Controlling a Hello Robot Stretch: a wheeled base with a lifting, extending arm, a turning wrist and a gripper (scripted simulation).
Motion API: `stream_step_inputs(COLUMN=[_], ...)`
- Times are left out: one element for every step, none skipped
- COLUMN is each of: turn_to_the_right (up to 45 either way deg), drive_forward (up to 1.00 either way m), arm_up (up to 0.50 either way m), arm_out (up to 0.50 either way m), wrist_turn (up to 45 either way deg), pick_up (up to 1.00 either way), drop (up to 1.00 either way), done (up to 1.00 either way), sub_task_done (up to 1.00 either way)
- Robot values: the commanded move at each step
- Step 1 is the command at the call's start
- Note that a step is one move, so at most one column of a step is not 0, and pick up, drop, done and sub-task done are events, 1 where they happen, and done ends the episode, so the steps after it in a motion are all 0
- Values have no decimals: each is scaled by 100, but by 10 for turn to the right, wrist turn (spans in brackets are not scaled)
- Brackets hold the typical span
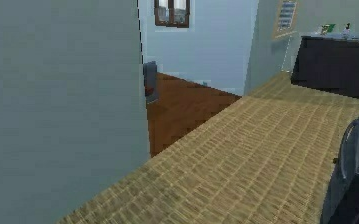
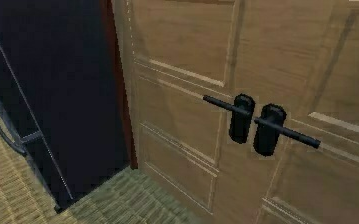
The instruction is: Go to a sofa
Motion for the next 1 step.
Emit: stream_step_inputs(turn_to_the_right=[90], drive_forward=[0], arm_up=[0], arm_out=[0], wrist_turn=[0], pick_up=[0], drop=[0], done=[0], sub_task_done=[0])
